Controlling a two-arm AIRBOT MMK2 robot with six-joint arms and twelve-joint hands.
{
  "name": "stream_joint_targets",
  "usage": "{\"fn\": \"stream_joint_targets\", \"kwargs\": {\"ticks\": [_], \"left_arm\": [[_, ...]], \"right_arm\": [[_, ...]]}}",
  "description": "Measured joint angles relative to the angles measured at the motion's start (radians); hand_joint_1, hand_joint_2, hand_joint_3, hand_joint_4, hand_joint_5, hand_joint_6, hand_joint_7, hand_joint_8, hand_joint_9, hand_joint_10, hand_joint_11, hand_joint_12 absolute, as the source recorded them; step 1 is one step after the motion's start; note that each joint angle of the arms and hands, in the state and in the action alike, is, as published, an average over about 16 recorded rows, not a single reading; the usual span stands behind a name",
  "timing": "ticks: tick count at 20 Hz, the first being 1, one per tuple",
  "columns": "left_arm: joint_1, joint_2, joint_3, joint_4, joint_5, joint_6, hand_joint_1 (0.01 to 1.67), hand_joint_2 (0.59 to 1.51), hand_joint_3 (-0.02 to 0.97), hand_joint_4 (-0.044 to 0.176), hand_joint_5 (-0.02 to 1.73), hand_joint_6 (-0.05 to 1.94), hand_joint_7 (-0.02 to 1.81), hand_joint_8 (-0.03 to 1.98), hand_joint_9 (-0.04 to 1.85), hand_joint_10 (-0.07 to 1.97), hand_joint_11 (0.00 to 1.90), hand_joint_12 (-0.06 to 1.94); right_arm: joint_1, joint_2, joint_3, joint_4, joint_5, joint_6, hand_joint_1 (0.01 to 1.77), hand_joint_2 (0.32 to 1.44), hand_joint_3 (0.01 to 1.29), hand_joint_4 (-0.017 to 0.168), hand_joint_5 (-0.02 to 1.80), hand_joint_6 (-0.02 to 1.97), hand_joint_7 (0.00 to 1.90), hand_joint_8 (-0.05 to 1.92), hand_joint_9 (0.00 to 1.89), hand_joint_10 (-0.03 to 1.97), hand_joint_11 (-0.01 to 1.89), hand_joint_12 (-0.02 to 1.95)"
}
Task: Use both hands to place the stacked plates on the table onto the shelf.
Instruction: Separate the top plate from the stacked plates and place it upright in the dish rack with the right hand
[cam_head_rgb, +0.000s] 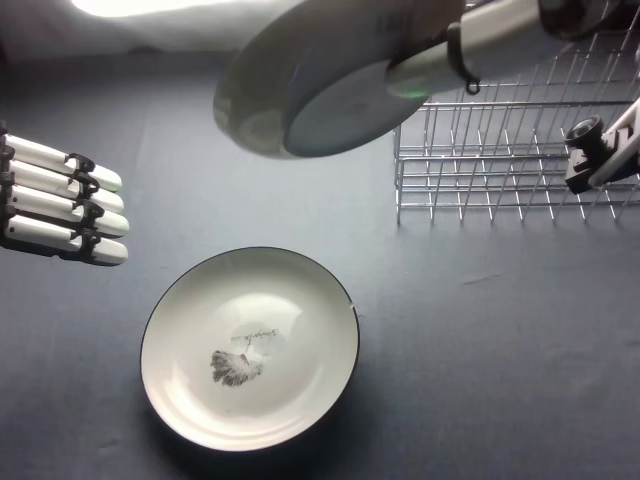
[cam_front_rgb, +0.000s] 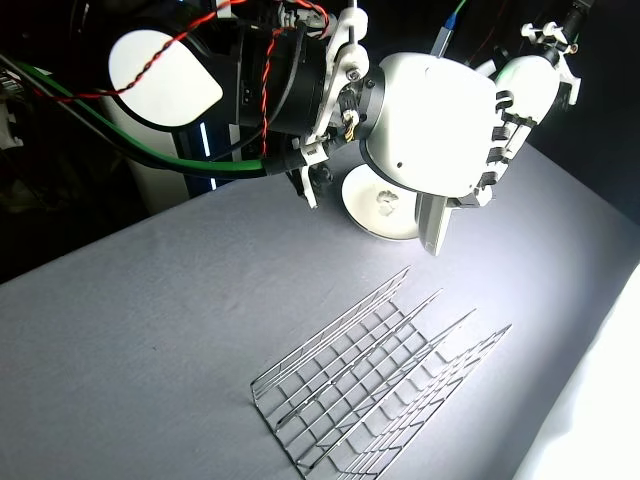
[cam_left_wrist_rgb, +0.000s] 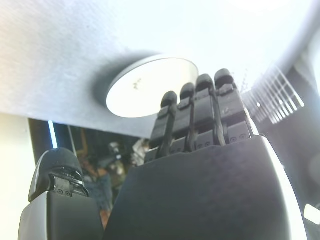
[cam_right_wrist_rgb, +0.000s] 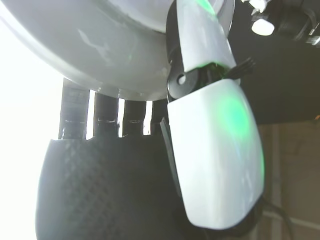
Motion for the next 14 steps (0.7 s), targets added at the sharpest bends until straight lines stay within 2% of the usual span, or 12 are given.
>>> {"fn": "stream_joint_targets", "kwargs": {"ticks": [5,14], "left_arm": [[-0.002,-0.001,0.002,0.005,0.0,0.0,0.01,1.016,0.02,0.002,0.04,0.02,0.02,0.0,0.02,0.01,0.01,0.01],[-0.01,-0.005,0.009,0.005,-0.002,0.0,0.01,1.01,0.019,0.001,0.07,0.02,0.03,0.0,0.02,0.01,0.01,0.01]], "right_arm": [[0.022,0.022,0.023,0.056,-0.039,0.006,1.35,1.03,0.01,-0.005,0.93,0.95,1.01,0.76,0.96,0.92,0.83,1.17],[0.04,0.064,0.083,0.092,-0.085,0.01,1.42,1.0,0.01,-0.005,0.96,0.85,1.04,0.71,1.03,0.78,0.84,1.48]]}}
